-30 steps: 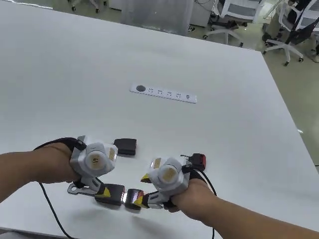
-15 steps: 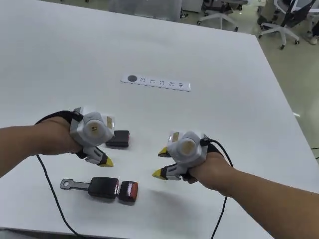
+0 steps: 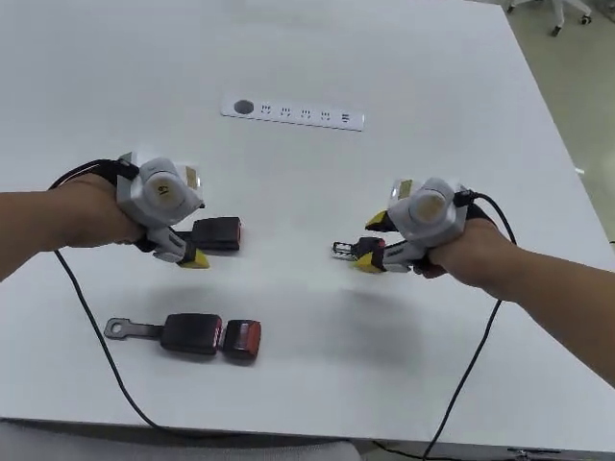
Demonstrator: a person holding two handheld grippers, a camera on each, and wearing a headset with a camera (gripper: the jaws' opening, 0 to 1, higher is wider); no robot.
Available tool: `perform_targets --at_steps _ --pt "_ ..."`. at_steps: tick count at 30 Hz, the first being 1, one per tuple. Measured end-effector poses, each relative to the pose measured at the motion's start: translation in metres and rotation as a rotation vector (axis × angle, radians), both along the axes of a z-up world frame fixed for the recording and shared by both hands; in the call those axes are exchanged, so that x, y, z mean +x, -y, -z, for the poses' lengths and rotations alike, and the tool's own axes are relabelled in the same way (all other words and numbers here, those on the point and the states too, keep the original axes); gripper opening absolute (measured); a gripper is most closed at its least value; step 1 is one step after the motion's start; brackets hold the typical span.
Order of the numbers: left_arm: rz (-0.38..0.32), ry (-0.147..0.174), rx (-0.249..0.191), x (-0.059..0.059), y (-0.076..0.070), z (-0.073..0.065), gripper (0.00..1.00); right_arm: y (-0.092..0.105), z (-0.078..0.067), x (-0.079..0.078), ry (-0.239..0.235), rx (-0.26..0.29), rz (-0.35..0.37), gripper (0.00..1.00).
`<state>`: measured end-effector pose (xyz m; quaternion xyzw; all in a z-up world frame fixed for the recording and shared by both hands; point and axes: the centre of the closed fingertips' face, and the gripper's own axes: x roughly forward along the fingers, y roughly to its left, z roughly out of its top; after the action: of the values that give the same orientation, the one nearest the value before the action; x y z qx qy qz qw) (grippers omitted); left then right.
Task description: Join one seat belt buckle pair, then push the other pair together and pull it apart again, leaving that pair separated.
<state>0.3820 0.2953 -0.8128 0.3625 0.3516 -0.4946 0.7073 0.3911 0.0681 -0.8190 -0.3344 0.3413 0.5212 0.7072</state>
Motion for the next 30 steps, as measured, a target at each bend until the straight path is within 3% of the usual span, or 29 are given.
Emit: perform_targets --at_steps 8,14,18,22,23,26,30 --pt "0.027 -0.014 0.054 0.007 -0.006 0.016 0.6 0.01 0.019 0.011 -0.019 -0.028 0.016 0.4" --pt "0.037 -0.035 0.064 0.015 -0.006 0.025 0.58 0.01 0.037 0.007 -0.08 -0.05 -0.02 0.39" --pt "0.068 -0.05 0.08 0.017 -0.004 0.033 0.53 0.007 0.035 0.008 -0.093 -0.031 -0.018 0.37" --pt "0.098 -0.047 0.098 0.016 -0.004 0.037 0.39 0.006 0.036 0.003 -0.07 -0.072 -0.07 0.35" --pt "0.11 -0.029 0.105 0.019 -0.004 0.038 0.38 0.005 0.035 0.003 -0.074 -0.072 -0.066 0.35" --pt "0.104 -0.021 0.11 0.021 -0.007 0.039 0.33 0.004 0.033 0.0 -0.076 -0.109 -0.116 0.34" --pt "0.122 -0.026 0.108 0.021 -0.007 0.039 0.33 0.004 0.033 0.0 -0.079 -0.124 -0.14 0.34"
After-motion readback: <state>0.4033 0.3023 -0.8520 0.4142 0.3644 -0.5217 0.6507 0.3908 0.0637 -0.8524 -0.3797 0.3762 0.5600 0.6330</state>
